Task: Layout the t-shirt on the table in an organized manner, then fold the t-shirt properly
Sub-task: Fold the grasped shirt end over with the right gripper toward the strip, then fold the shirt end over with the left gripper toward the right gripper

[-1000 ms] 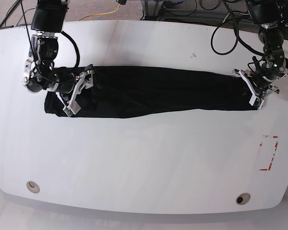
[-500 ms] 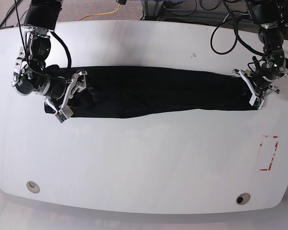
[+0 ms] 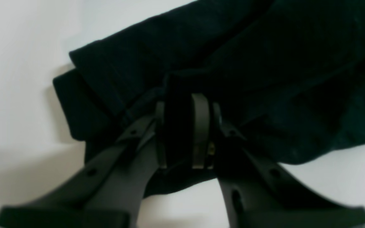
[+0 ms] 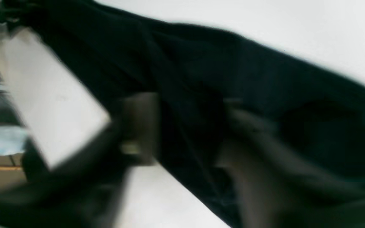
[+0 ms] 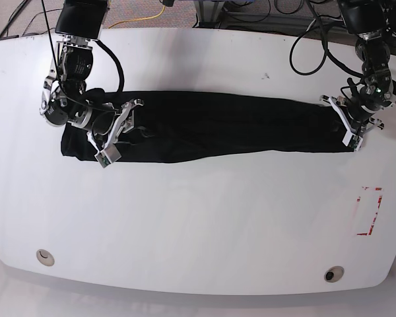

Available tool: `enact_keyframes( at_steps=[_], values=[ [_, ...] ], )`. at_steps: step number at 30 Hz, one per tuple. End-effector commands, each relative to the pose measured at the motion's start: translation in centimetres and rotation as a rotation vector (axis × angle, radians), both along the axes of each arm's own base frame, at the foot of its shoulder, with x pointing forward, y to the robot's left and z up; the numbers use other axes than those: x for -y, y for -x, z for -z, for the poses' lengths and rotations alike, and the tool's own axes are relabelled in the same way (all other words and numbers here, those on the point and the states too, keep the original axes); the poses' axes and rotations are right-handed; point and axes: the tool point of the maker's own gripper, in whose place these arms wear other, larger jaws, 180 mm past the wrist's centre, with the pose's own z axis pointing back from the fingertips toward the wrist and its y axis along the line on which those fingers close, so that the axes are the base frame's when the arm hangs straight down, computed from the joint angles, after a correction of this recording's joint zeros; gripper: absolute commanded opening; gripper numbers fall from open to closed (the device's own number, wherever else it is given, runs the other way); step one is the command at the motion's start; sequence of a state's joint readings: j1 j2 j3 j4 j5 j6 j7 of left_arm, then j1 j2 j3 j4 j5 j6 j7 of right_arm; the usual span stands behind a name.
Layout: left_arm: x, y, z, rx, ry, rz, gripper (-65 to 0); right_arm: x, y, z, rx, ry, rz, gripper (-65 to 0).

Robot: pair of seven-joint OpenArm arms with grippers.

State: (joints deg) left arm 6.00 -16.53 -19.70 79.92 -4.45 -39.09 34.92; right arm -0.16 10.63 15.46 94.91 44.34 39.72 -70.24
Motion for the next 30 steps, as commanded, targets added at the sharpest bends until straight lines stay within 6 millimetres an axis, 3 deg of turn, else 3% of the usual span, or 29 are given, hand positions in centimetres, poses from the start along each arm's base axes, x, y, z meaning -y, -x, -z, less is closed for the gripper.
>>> enact_keyframes(
  at_steps=[1,5,12,19,24,27,30],
  values=[
    [-0.9,3.7,3.0,-0.197,-0.1,0.023,-56.1,-0.3,-0.9,-0.1,0.03,-0.008,-0.004,-56.9],
    [-1.1,3.5,2.8,-0.196,-0.106,0.023,-56.1,-0.8,-0.6,2.2,-0.012,0.015,-0.013,-58.7],
    [-1.1,3.1,2.3,-0.178,-0.111,0.024,-56.1,0.9,0.3,5.7,-0.084,0.102,0.014,-57.9],
    [-0.9,1.7,0.1,-0.106,-0.136,0.04,-56.0,1.6,0.5,6.5,-0.096,0.127,0.026,-57.9],
    [-1.9,1.0,-2.0,-0.056,-0.168,0.018,-55.3,1.6,0.6,6.6,-0.098,0.127,0.026,-57.9],
    [-2.8,0.9,-3.1,-0.055,-0.194,-0.01,-51.1,1.6,0.6,6.6,-0.098,0.127,0.026,-57.9],
    [-3.4,-0.1,-5.4,0.0,-0.173,-0.051,-40.8,1.7,0.6,6.6,-0.098,0.129,0.026,-57.9]
  ],
)
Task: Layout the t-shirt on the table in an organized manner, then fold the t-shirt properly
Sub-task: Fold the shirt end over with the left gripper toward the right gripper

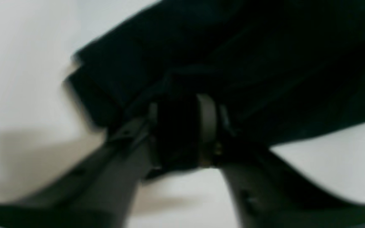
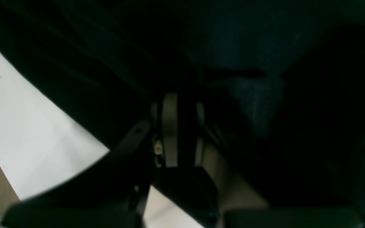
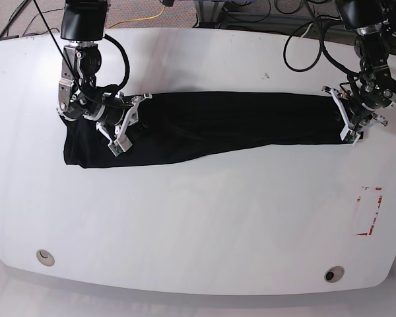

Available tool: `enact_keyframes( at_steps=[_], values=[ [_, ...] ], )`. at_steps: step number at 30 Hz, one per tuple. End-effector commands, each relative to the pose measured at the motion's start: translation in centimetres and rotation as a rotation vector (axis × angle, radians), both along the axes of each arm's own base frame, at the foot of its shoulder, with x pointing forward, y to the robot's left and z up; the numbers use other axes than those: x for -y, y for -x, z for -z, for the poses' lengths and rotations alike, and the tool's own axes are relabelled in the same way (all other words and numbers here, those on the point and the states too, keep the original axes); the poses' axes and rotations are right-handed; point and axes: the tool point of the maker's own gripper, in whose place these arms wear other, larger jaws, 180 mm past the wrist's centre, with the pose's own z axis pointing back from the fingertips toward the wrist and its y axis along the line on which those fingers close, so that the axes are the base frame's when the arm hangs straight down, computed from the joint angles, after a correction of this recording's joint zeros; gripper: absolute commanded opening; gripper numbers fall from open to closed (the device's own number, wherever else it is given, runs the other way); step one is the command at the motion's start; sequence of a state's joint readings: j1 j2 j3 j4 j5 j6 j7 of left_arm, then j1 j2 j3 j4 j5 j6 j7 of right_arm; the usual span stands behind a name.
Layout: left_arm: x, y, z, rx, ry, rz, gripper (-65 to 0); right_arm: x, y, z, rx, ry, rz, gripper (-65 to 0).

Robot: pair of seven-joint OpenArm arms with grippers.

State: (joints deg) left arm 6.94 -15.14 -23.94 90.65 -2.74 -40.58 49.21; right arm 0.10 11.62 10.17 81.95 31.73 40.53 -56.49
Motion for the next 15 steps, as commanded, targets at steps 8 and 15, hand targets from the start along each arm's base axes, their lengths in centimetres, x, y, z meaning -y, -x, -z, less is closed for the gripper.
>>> enact_keyframes(
  at_steps=[8,15],
  values=[
    [-3.4,-2.7,-6.2,0.216,0.095,-0.143,-20.8,1.1,0.0,0.4,-0.017,0.059,-0.003,-57.9],
    [-4.4,-3.0,-6.1,0.198,0.151,-0.164,-19.9,1.1,0.1,0.4,-0.017,0.059,-0.005,-57.9]
  ],
)
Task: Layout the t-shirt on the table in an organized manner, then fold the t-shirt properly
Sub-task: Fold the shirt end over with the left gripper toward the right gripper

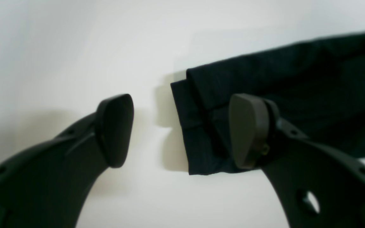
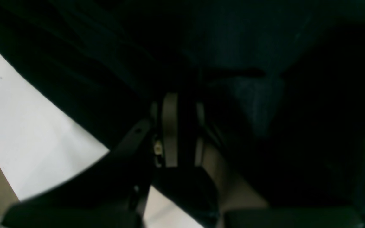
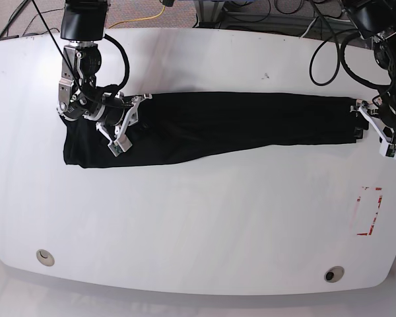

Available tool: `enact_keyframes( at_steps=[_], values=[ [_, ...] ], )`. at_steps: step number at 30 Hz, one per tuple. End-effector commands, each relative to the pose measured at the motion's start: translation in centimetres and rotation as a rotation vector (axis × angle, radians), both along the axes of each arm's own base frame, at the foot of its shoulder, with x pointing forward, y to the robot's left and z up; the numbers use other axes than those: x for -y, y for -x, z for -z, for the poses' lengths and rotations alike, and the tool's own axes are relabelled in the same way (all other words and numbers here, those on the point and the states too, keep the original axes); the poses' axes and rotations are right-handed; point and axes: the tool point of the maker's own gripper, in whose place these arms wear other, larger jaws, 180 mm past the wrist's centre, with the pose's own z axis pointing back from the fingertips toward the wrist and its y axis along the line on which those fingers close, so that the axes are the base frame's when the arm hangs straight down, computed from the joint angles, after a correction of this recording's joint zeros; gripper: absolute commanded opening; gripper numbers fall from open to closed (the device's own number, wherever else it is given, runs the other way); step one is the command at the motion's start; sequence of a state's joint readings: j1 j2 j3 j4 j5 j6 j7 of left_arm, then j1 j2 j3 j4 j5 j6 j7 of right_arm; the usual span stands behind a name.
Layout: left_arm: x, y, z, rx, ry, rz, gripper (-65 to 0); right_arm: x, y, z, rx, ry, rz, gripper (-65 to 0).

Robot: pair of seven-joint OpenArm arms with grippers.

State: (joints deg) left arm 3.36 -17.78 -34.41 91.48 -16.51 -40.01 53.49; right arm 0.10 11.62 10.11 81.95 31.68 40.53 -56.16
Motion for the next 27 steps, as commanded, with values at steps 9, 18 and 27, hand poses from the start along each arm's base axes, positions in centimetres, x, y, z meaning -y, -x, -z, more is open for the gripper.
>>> enact_keyframes(
  at_steps=[9,18,27],
  values=[
    [-2.1,-0.2,1.0,0.022,0.237,-0.103,-19.6,1.1,0.1,0.4,-0.022,0.061,-0.006,-57.9],
    [-2.0,0.6,3.4,-0.035,0.324,-0.126,-19.6,1.1,0.2,0.5,-0.026,0.062,-0.007,-57.9],
    [-0.1,0.5,4.6,-0.085,0.325,-0.066,-19.6,1.1,0.2,0.5,-0.026,0.062,-0.007,-57.9]
  ],
)
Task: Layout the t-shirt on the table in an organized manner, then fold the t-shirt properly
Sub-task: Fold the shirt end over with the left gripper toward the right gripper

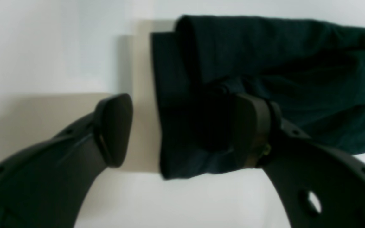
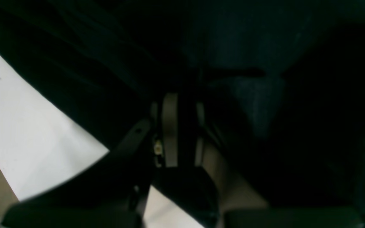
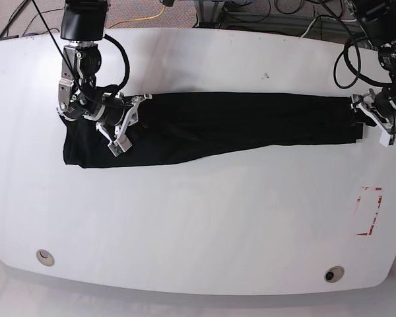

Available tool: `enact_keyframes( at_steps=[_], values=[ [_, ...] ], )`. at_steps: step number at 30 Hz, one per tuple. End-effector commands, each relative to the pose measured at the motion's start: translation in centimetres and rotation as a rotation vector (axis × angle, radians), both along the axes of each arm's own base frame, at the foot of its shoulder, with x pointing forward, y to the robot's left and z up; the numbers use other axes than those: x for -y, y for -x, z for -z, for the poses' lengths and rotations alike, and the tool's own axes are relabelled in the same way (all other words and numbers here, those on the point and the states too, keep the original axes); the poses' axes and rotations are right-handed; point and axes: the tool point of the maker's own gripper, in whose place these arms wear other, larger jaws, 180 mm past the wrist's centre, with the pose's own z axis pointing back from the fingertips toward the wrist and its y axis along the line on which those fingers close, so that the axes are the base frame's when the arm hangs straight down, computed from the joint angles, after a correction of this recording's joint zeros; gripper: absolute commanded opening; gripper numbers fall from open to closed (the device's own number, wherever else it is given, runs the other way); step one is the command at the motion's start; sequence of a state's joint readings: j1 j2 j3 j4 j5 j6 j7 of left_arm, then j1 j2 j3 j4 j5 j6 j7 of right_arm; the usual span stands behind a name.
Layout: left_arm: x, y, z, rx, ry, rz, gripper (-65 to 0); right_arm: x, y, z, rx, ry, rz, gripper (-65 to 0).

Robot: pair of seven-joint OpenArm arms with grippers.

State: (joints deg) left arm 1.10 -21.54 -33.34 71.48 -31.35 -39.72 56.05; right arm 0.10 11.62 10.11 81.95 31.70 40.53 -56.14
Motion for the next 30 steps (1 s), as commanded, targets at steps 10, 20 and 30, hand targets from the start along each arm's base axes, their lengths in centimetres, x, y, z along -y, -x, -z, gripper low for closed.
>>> enact_keyframes(
  at_steps=[10,20,30],
  values=[
    [2.1,-0.9,0.0,0.0,-0.005,0.096,-20.3,1.1,0.2,0.5,-0.026,0.061,-0.007,-57.9],
    [2.2,-0.8,0.1,-0.003,-0.007,0.1,-26.2,1.3,0.2,0.5,-0.025,0.061,-0.002,-58.0],
    [2.2,-1.0,0.0,0.001,-0.007,0.1,-62.1,1.3,0.2,0.4,-0.025,0.061,-0.001,-58.0]
  ],
)
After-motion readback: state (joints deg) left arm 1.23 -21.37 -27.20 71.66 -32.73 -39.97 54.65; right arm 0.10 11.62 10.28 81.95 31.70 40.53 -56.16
